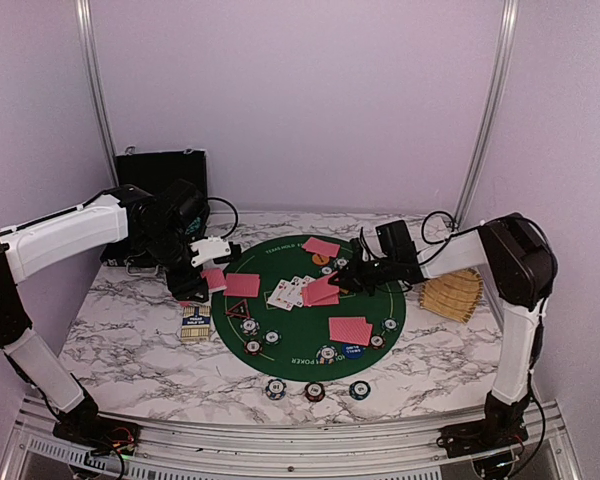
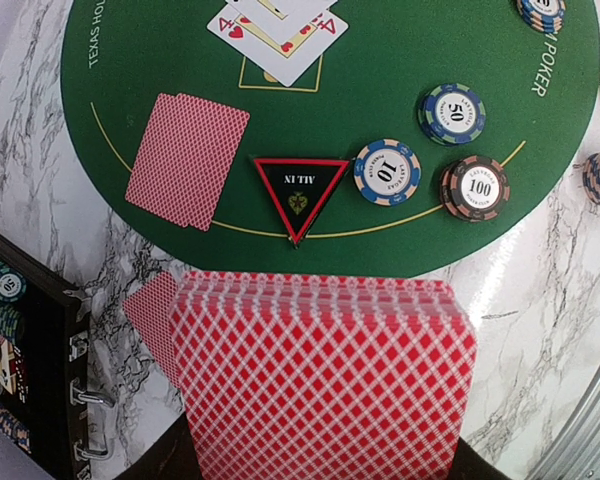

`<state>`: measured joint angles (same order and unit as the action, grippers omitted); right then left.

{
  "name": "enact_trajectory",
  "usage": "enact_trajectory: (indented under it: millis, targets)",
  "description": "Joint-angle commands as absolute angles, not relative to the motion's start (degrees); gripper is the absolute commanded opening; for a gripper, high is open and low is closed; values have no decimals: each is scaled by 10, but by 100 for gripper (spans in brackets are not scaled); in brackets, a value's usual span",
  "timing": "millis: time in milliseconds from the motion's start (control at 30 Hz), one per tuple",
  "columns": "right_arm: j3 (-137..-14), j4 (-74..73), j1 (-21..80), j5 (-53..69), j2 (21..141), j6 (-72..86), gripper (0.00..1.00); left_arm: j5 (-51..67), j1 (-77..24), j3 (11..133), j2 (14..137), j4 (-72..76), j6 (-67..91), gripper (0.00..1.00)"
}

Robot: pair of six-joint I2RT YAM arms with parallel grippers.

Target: Distribute texas hold em gaming equipment

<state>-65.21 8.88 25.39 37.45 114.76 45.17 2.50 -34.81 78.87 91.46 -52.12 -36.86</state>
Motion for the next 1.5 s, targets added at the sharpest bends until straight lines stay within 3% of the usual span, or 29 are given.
enact_trajectory:
  millis: [0, 167, 500, 1000, 1267, 1467]
  targets:
    - [-678, 67, 256, 355, 1170, 429, 0, 31, -345, 784, 902, -517, -371, 0]
    - [-681, 46, 257, 329, 1171, 408, 0, 36, -345, 787, 905, -517, -369, 0]
    - [-699, -28, 269, 260, 1161, 358, 33, 32, -345, 784, 904, -516, -368, 0]
    - [-745, -119, 297, 144, 1149, 308, 57, 16, -327, 765, 896, -502, -350, 0]
    - [-757, -135, 307, 126, 1108, 296, 98, -33, -325, 731, 890, -464, -310, 0]
    - [-755, -148, 307, 113, 1056, 296, 99, -54, -306, 690, 876, -432, -296, 0]
